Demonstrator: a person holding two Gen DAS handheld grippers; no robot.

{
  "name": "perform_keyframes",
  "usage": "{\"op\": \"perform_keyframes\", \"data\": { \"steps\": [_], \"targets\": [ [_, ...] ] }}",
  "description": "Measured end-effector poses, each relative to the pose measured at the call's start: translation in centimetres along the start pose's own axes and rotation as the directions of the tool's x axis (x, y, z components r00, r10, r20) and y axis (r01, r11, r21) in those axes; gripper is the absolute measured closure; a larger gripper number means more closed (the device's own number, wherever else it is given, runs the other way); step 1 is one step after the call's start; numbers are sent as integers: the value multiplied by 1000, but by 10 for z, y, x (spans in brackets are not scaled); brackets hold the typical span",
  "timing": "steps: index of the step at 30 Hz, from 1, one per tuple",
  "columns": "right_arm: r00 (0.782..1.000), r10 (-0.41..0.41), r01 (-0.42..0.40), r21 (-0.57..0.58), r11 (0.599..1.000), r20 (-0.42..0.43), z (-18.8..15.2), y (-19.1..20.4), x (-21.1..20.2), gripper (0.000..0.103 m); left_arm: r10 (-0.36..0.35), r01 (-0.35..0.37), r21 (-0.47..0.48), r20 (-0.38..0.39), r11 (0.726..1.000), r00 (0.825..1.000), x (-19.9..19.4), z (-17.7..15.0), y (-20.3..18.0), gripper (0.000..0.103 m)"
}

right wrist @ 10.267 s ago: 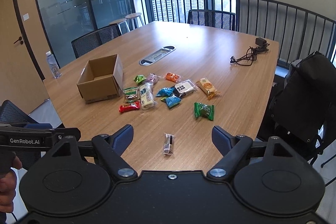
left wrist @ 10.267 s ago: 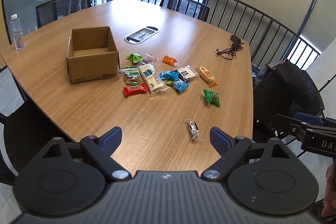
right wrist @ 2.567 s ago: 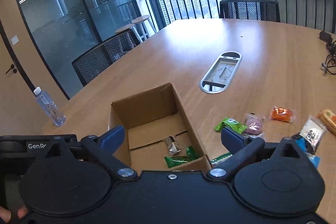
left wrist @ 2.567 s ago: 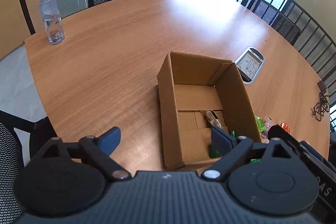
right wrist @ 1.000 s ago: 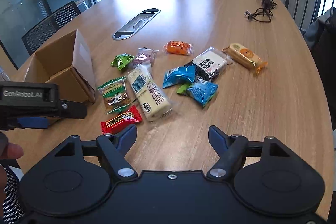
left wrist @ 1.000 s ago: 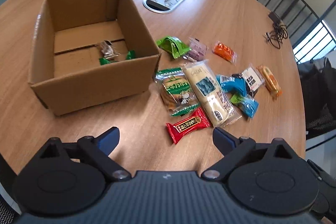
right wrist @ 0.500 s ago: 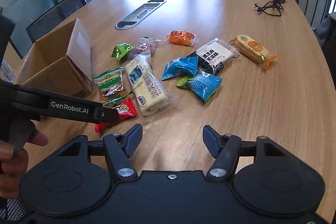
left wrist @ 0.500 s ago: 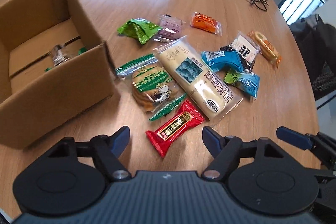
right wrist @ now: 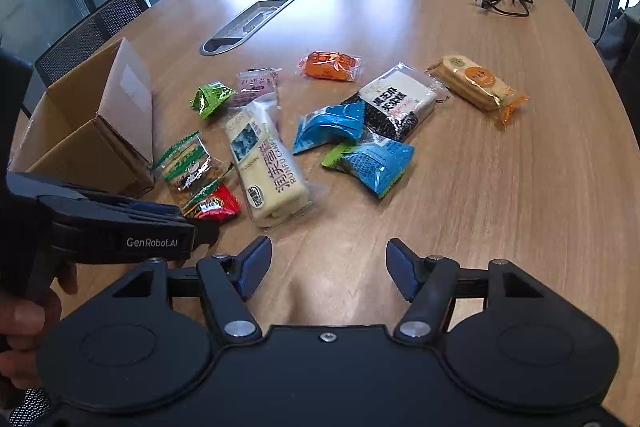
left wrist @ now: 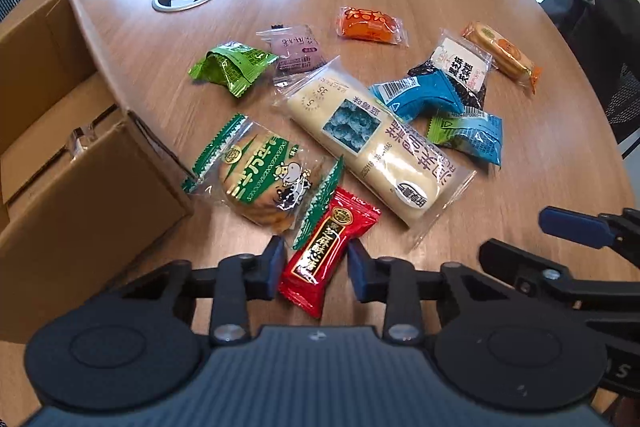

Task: Organize snacks
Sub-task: 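Move the left gripper to the red wrapped candy and close on it, then lift the red candy with the left gripper while the right gripper grasps the cream cake bar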

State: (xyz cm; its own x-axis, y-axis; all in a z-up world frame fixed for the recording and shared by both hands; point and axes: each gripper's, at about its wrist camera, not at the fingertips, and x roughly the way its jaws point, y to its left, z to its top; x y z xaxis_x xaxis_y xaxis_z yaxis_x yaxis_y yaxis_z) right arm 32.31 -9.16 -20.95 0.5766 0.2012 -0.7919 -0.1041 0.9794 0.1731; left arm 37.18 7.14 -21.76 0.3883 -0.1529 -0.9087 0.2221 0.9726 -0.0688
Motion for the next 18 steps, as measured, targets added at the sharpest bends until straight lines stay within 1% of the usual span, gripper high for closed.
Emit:
{"op": "perform_keyframes", "data": {
  "steps": [3,7,11,18],
  "targets": [
    [1000,2,-2,-17,1000,1,3,7,6,40,-18,18,-17,-14,1000,1000,-3,-2,3,74],
    [1000,1,-1,-45,999,1,9,15,14,39,-38,35,-88,-39,996,999,-7,-6,12,75],
    [1000,-2,2,-66,998,2,13,22,22,39,-50,43,-135,-47,990,998,-12,-14,21,75],
    [1000,2,-1,-123,992,8,17,37,36,38,-32,23,-171,-50,985,998,-17,-23,33,72]
  ]
}}
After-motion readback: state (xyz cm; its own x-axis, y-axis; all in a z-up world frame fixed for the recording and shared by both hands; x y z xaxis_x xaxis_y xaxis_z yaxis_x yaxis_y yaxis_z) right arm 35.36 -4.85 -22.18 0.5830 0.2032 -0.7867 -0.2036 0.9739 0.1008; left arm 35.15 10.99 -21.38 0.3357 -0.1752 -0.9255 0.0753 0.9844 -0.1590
